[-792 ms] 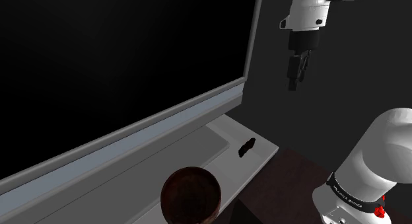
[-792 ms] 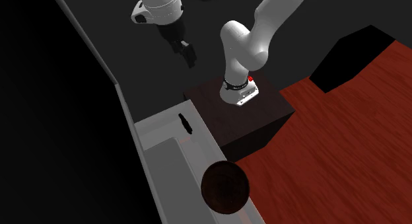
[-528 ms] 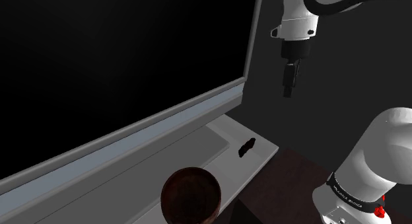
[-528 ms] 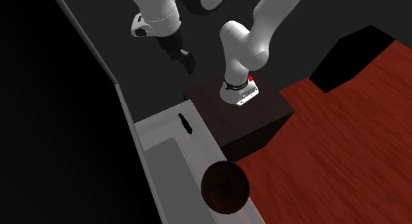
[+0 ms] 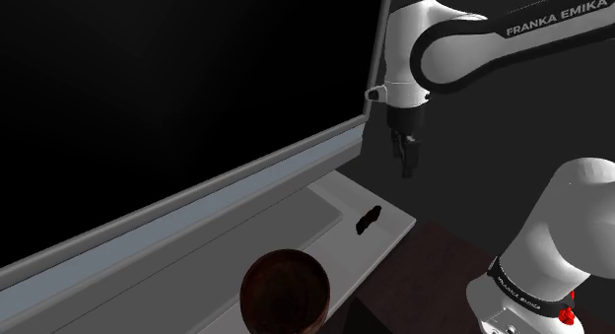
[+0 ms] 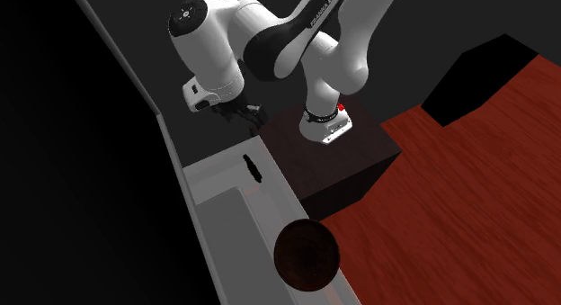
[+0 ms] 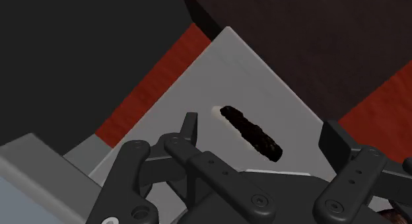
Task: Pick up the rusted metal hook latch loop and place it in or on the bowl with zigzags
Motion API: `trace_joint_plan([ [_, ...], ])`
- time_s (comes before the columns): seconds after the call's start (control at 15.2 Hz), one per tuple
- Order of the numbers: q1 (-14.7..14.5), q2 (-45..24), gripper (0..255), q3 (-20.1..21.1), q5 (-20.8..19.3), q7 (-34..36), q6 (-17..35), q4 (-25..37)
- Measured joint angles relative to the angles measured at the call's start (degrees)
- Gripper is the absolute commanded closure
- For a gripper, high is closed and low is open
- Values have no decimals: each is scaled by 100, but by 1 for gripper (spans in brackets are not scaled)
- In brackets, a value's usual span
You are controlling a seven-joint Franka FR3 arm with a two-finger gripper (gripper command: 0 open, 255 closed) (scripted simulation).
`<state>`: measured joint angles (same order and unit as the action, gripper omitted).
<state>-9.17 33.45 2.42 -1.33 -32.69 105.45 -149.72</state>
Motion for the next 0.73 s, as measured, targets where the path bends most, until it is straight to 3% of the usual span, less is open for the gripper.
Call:
trace_joint_plan([
  [0.59,-764,-1537,0,126,-305,-1880,2123,-492],
  [0.73,-834,-1703,0,151,-348,-2068,2384,-566],
])
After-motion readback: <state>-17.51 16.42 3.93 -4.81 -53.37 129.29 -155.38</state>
